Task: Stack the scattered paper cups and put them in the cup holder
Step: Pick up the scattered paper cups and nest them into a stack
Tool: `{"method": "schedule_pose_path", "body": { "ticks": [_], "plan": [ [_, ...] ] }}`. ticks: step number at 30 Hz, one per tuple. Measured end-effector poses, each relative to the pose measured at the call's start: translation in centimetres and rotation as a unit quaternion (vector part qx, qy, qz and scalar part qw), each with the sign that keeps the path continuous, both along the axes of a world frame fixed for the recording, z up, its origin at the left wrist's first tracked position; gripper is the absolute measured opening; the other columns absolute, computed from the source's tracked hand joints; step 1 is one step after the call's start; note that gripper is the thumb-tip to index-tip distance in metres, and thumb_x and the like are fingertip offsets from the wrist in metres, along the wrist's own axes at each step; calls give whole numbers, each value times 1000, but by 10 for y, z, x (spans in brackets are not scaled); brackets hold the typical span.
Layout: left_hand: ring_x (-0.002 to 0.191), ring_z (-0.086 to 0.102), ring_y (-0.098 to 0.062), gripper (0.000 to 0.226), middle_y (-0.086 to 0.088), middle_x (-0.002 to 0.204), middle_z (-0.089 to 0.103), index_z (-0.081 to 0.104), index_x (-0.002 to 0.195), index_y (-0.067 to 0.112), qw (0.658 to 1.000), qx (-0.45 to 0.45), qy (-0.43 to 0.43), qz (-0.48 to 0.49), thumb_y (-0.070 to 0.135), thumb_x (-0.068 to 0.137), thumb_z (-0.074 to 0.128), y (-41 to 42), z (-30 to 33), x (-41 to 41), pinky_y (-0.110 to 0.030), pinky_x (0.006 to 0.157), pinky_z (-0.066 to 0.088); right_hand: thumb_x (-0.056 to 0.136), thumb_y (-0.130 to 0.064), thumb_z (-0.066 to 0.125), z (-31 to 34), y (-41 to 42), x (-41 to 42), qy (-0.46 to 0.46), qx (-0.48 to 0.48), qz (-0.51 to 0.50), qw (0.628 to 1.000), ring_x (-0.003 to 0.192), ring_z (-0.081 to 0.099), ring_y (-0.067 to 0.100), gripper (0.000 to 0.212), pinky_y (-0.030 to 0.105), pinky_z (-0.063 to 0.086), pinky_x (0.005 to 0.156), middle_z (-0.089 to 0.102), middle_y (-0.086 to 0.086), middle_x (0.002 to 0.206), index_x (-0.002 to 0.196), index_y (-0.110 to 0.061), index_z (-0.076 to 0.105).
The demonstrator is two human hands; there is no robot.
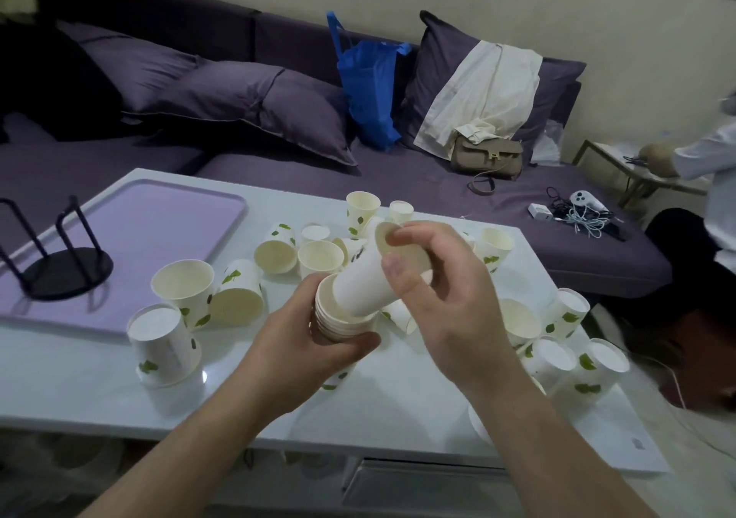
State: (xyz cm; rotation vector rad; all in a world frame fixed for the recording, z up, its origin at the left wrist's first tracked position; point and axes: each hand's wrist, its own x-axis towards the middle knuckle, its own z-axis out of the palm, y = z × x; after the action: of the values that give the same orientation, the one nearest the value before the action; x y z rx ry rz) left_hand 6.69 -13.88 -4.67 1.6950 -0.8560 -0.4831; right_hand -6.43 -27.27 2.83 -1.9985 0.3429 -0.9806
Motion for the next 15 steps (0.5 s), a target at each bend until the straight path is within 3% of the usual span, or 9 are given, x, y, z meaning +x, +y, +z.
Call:
{"method": "schedule_pose_path", "body": {
  "ticks": [4, 6, 9, 12, 13, 15],
  "plan": [
    [97, 76, -6, 67, 19, 114, 78, 59, 132, 51, 1000, -6, -3, -24, 39, 77, 95, 1, 3, -2, -29, 77, 65, 96, -48, 67, -13, 6, 10, 153, -69, 8, 986, 120, 60, 5, 36, 33, 51, 103, 64, -18, 123, 123, -25, 67],
    [96, 77, -5, 66, 19, 113, 79, 59, 133, 48, 1000, -11, -2, -25, 38, 77, 94, 0, 4, -1, -25, 75, 62, 101, -44, 64, -17, 8, 9, 200, -84, 15, 976, 127, 54, -1, 40, 33, 47, 110, 60, -21, 134, 139, -31, 59],
    [96, 77, -4, 64, 18, 111, 80, 60, 131, 44, 1000, -7, 3, -14, 33, 77, 94, -3, 1, 2, -26, 80, 62, 110, -37, 51, -14, 12, 5, 197, -129, 44, 971, 154, 27, -7, 56, 30, 28, 127, 38, -23, 165, 164, -34, 34],
    [100, 77, -4, 70, 15, 116, 80, 57, 139, 40, 1000, -1, 2, -14, 19, 83, 92, -5, -2, 6, -36, 87, 64, 113, -43, 36, -16, 16, 8, 290, -241, 100, 921, 160, -3, -9, 59, 35, 10, 134, 15, -25, 175, 170, -38, 19],
    [103, 77, -5, 72, 15, 119, 79, 56, 141, 42, 1000, 0, 2, -12, 19, 83, 92, -6, -2, 6, -39, 90, 65, 114, -43, 35, -17, 16, 8, 296, -243, 109, 917, 160, -5, -10, 58, 35, 8, 134, 14, -26, 175, 170, -37, 20],
    [102, 77, -5, 69, 19, 116, 79, 58, 133, 49, 1000, -2, 10, -1, 25, 80, 95, -6, -2, 4, -38, 92, 64, 113, -38, 42, -16, 10, 7, 256, -174, 111, 945, 160, 6, -8, 56, 29, 11, 132, 22, -24, 174, 167, -37, 29]
  ]
}}
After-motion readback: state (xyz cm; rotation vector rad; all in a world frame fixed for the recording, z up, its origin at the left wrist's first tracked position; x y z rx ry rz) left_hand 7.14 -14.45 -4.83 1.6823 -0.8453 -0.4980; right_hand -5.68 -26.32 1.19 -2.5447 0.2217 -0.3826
